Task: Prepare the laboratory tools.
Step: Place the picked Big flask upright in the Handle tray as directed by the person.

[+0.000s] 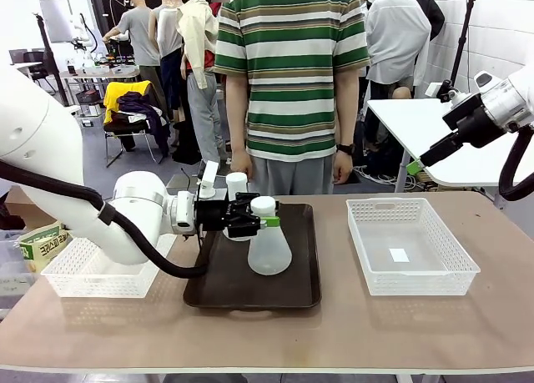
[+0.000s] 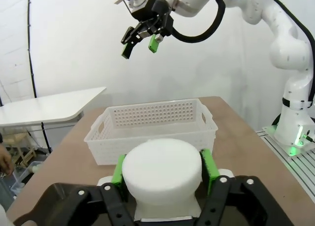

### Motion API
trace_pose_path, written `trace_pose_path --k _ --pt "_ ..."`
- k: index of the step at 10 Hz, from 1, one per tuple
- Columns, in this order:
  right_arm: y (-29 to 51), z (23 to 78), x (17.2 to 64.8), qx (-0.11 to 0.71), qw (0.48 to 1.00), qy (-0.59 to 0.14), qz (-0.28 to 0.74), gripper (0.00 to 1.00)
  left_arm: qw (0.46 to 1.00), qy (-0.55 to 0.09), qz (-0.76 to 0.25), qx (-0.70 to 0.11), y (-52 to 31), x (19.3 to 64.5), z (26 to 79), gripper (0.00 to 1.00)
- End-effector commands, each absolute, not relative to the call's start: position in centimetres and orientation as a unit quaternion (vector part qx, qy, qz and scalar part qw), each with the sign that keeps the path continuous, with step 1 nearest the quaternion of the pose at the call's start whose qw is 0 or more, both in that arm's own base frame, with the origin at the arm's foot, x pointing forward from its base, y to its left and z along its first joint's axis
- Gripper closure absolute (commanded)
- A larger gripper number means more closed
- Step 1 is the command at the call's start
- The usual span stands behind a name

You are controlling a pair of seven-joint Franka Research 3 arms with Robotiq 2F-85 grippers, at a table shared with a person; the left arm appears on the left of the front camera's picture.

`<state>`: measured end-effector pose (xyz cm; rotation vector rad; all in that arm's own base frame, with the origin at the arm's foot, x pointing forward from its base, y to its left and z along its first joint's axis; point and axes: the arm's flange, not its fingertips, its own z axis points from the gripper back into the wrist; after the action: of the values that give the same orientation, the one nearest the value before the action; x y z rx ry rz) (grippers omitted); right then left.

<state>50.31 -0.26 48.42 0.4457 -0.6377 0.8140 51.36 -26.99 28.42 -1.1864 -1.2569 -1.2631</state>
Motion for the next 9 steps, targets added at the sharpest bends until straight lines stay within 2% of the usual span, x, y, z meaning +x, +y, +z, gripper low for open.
trace_pose_path --k 1,9 --pt "-0.1 48.5 50.3 0.203 0.848 -0.300 0.386 0.00 0.512 -0.510 -0.499 -0.478 -25.8 50.2 29.2 0.00" --pt "-0.1 48.5 50.3 0.203 0.848 -0.300 0.386 0.00 0.546 -0.458 -0.492 -0.500 -23.5 49.0 29.9 0.00"
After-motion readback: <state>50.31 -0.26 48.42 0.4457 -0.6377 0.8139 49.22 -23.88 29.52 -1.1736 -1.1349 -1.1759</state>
